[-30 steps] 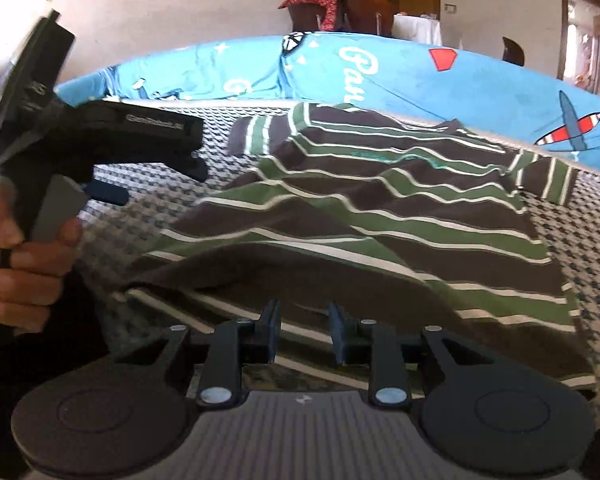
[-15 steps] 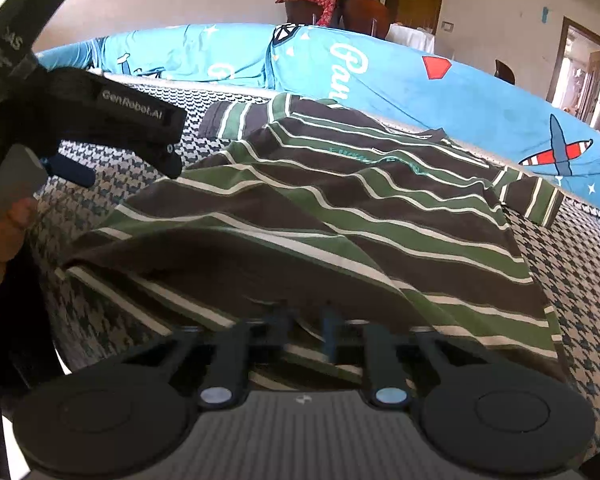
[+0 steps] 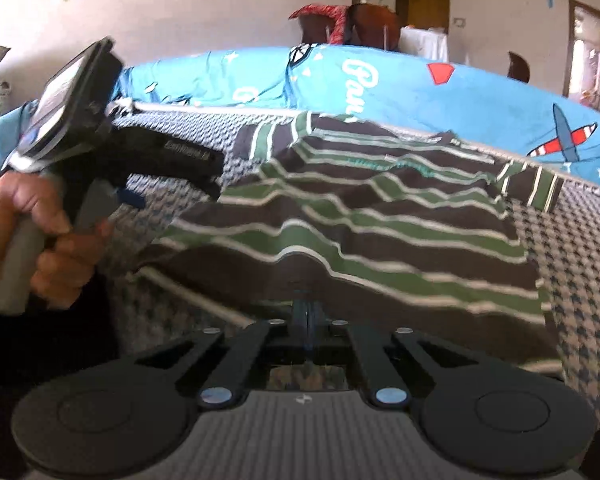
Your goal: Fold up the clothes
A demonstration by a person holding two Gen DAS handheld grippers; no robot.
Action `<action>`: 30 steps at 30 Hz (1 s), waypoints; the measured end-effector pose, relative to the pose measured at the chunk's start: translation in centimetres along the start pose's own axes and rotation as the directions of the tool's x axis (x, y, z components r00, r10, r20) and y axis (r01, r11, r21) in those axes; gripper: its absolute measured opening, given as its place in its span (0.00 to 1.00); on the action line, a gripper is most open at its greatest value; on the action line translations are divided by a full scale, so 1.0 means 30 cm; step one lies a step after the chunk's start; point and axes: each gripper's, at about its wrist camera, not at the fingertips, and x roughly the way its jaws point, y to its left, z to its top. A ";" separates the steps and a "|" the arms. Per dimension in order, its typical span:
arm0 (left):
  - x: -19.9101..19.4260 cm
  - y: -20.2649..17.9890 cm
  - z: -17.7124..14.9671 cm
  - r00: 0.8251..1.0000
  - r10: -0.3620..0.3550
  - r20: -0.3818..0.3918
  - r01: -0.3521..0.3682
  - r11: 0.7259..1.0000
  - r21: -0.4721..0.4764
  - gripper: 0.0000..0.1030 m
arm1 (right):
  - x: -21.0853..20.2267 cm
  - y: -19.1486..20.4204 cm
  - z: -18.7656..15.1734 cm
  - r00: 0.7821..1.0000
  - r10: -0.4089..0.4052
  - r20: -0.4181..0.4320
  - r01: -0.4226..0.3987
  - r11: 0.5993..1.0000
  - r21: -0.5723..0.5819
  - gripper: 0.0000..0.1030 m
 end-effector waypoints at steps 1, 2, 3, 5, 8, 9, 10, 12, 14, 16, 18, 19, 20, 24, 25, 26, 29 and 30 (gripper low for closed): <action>0.000 -0.002 -0.001 1.000 0.000 0.000 0.000 1.000 0.003 1.00 | -0.005 -0.001 -0.012 1.000 0.005 -0.012 -0.005 1.000 -0.002 0.03; 0.000 -0.005 -0.003 1.000 0.001 0.000 -0.001 1.000 0.007 1.00 | -0.006 -0.003 -0.023 1.000 0.008 -0.026 -0.008 1.000 -0.002 0.03; -0.001 -0.007 -0.004 1.000 0.003 0.001 -0.003 1.000 0.011 1.00 | -0.005 -0.005 -0.031 0.999 0.008 -0.035 -0.008 1.000 -0.001 0.03; -0.003 -0.011 -0.006 1.000 0.004 0.004 -0.004 1.000 0.019 1.00 | -0.006 -0.009 -0.037 0.999 0.006 -0.033 -0.006 1.000 0.001 0.03; -0.001 -0.013 -0.009 1.000 0.011 0.001 -0.011 1.000 0.025 1.00 | -0.008 -0.014 -0.038 1.000 0.017 -0.016 -0.017 1.000 0.022 0.03; 0.000 -0.013 -0.010 1.000 0.013 0.000 -0.013 1.000 0.026 1.00 | -0.006 -0.015 -0.038 1.000 0.021 -0.015 -0.021 0.999 0.027 0.03; 0.002 -0.013 -0.010 1.000 0.014 -0.002 -0.014 1.000 0.026 1.00 | -0.001 -0.013 -0.035 1.000 0.025 -0.017 -0.025 0.999 0.029 0.03; 0.004 -0.013 -0.012 1.000 0.015 -0.005 -0.015 0.999 0.028 1.00 | 0.003 -0.003 -0.030 1.000 0.030 -0.008 -0.030 0.999 0.021 0.03; 0.005 -0.014 -0.013 1.000 0.015 -0.007 -0.014 0.999 0.031 1.00 | 0.006 0.008 -0.024 1.000 0.029 0.007 -0.029 1.000 0.005 0.04; 0.007 -0.015 -0.013 1.000 0.011 -0.010 -0.011 0.999 0.033 1.00 | 0.016 0.019 -0.020 1.000 0.022 0.014 -0.021 1.000 -0.015 0.08; 0.009 -0.018 -0.012 1.000 0.006 -0.013 -0.006 0.999 0.032 1.00 | 0.031 0.028 -0.020 1.000 0.004 0.014 -0.004 0.999 -0.035 0.11; 0.010 -0.018 -0.011 1.000 0.004 -0.014 -0.003 1.000 0.031 1.00 | 0.038 0.032 -0.020 1.000 -0.006 0.013 0.006 0.999 -0.045 0.14; 0.011 -0.019 -0.011 1.000 0.002 -0.015 -0.001 1.000 0.030 1.00 | 0.046 0.035 -0.020 1.000 -0.015 0.014 0.015 0.998 -0.054 0.16; 0.017 -0.015 -0.011 1.000 -0.003 -0.022 0.003 1.000 0.020 1.00 | 0.078 0.044 -0.019 0.998 -0.050 0.023 0.052 0.994 -0.095 0.26; 0.019 -0.014 -0.011 1.000 -0.003 -0.025 0.003 1.000 0.018 1.00 | 0.088 0.047 -0.019 0.998 -0.061 0.024 0.063 0.992 -0.107 0.26; 0.021 -0.014 -0.011 1.000 -0.002 -0.027 0.003 1.000 0.017 1.00 | 0.100 0.050 -0.017 0.997 -0.070 0.023 0.073 0.991 -0.117 0.26; 0.024 -0.015 -0.012 0.999 0.006 -0.031 -0.006 1.000 0.018 1.00 | 0.139 0.054 -0.011 0.995 -0.100 0.022 0.102 0.986 -0.134 0.26; 0.025 -0.015 -0.012 0.999 0.008 -0.032 -0.008 1.000 0.019 1.00 | 0.152 0.053 -0.009 0.993 -0.112 0.022 0.114 0.984 -0.136 0.26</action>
